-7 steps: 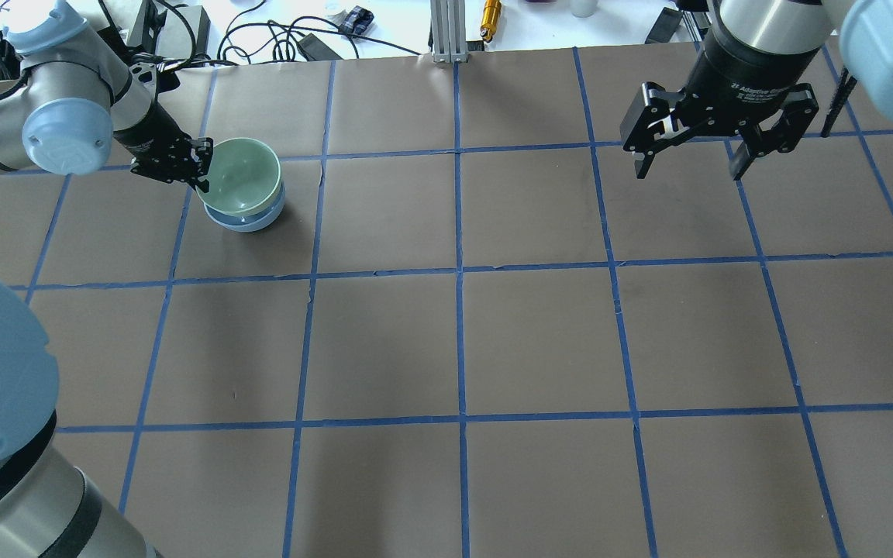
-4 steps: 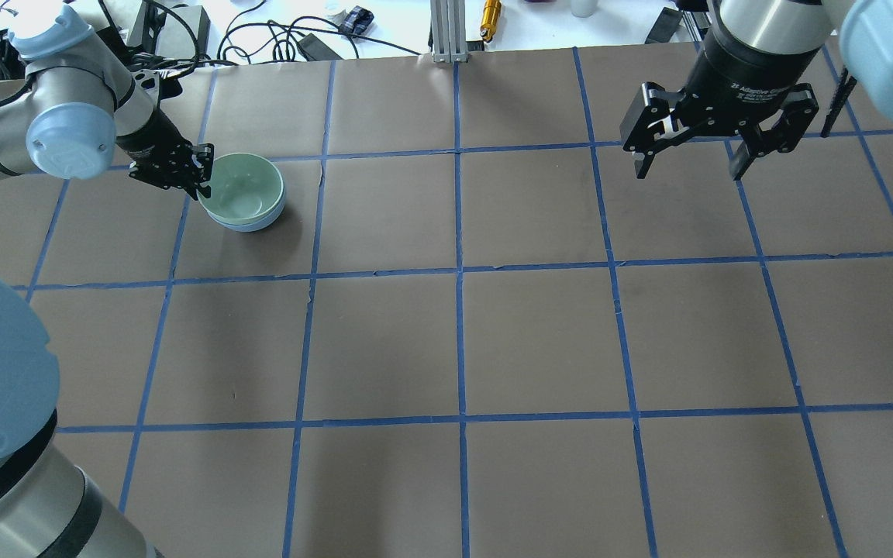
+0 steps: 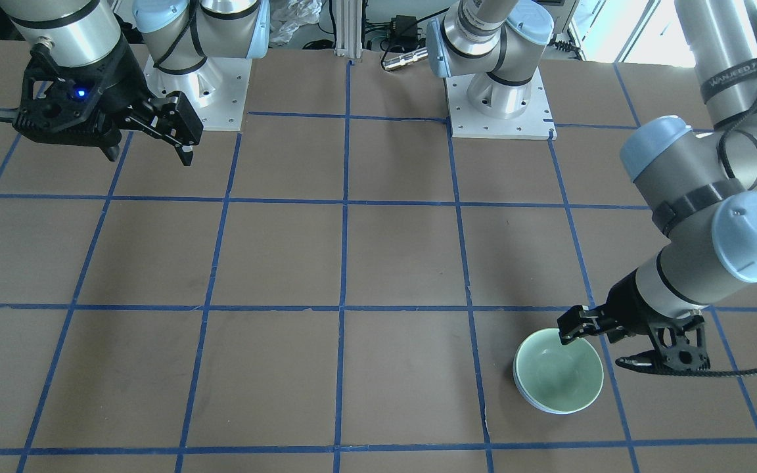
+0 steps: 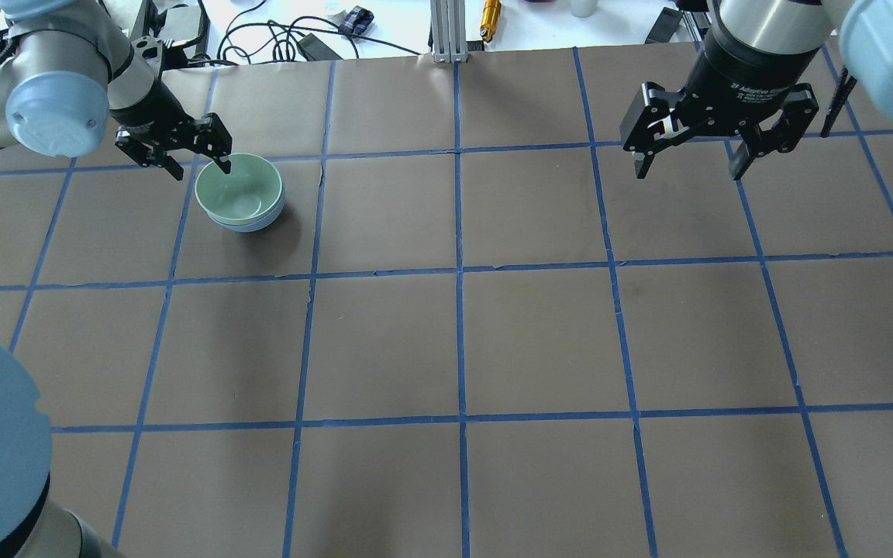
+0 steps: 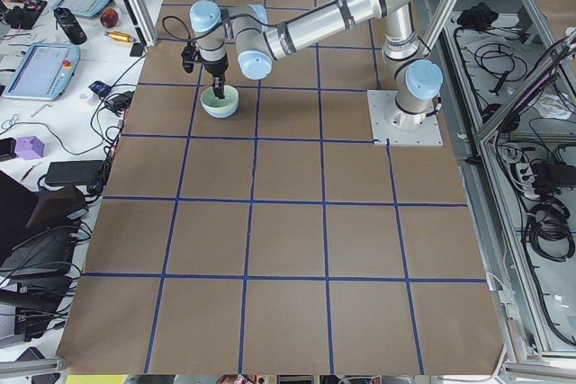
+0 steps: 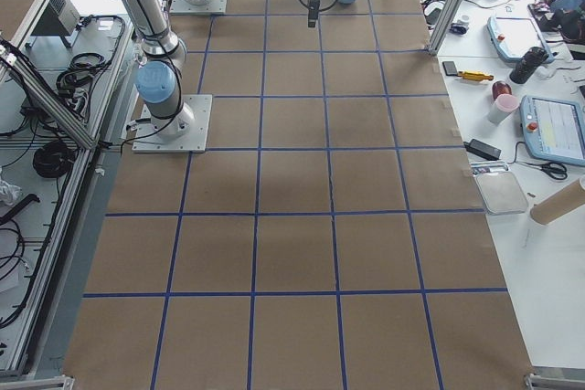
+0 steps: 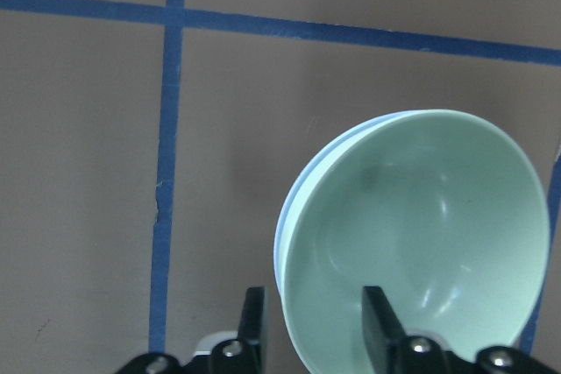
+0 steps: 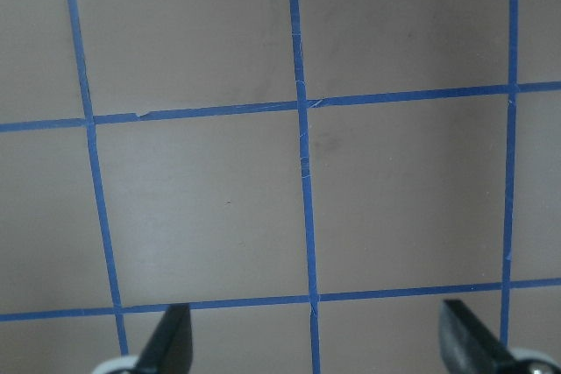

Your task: Stack green bowl on blue bowl

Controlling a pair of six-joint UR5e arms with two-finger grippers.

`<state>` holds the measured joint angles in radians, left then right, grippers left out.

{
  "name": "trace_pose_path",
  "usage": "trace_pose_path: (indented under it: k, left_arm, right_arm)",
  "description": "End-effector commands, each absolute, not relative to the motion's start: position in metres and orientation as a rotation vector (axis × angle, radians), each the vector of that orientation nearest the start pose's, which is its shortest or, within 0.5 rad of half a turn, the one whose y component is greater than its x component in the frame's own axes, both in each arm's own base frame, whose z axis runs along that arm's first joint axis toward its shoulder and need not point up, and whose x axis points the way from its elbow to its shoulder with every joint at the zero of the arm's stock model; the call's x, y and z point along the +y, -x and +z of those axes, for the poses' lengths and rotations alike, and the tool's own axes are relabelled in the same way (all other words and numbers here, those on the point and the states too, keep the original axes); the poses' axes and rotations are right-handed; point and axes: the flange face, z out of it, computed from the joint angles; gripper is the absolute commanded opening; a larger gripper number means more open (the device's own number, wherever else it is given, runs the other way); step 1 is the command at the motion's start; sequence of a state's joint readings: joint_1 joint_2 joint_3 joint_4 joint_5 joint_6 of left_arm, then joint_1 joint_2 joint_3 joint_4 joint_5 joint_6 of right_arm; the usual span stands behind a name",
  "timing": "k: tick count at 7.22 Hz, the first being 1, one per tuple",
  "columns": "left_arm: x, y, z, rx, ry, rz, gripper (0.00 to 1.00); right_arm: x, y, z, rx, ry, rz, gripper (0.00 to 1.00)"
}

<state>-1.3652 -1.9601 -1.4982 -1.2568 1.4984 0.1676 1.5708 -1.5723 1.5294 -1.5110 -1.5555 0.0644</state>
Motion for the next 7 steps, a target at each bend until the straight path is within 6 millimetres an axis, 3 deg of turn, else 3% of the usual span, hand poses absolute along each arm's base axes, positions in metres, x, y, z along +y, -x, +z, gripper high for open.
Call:
trace_pose_path:
  k: [1, 2, 3, 7]
  left_arm:
    - [-0.598, 0.066, 0.429, 3.209, -0.039, -0.02, 1.0]
    - [-0.574, 0.096, 0.464, 3.207, -0.032, -0.075, 1.0]
    - [-0.543, 0.125, 0.484, 3.207, -0.019, -0.063, 1.0]
    - [-0.473, 0.132, 0.503, 3.155, -0.01, -0.044, 1.0]
  right_arm:
    - [-0.489, -0.135, 0.503, 3.125, -0.101, 0.027, 1.0]
    - [-0.489, -0.135, 0.503, 3.125, -0.101, 0.027, 1.0]
    - [-0.489, -0.135, 0.503, 3.125, -0.101, 0.027, 1.0]
    - [-0.489, -0.135, 0.503, 3.125, -0.101, 0.027, 1.0]
